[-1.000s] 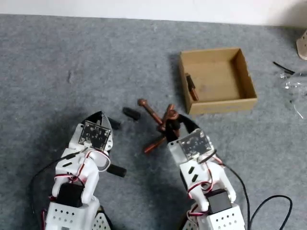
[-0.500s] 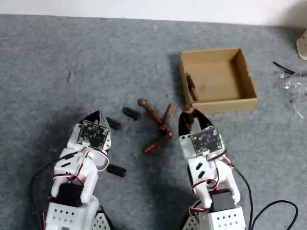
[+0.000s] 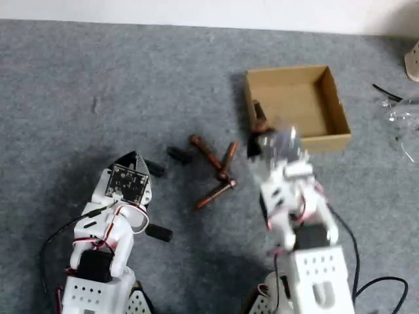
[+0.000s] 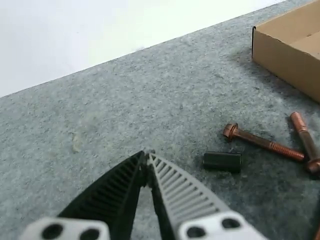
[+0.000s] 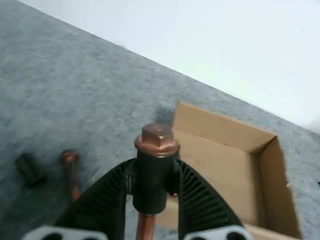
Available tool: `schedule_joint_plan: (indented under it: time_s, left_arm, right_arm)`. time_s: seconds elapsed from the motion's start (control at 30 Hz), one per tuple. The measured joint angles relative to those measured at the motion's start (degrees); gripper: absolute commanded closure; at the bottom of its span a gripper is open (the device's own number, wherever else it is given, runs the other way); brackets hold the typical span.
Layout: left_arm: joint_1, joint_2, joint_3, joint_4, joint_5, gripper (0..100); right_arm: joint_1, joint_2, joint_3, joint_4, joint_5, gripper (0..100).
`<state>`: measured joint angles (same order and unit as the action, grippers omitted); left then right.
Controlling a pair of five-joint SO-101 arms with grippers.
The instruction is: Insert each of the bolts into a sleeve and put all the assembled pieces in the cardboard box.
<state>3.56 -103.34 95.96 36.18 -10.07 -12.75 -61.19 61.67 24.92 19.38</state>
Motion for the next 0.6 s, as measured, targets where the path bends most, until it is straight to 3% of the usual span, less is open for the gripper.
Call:
schedule_joint_plan:
  time_s: [0.2,0.4,0.6]
  left_arm:
    - [-0.4,0.0,0.0,0.0,0.0,99]
    - [-0.4,0.0,0.0,0.0,0.0,99]
    - [-0.5,0.0,0.0,0.0,0.0,99]
  right_arm:
    - [6.7,28.6,-22.9,0.8,-4.3,99.4]
    - [12.0,53.9,-44.7,9.6,-5.7,99.4]
    - [12.8,70.9,-60.9,18.5,-5.7,99.4]
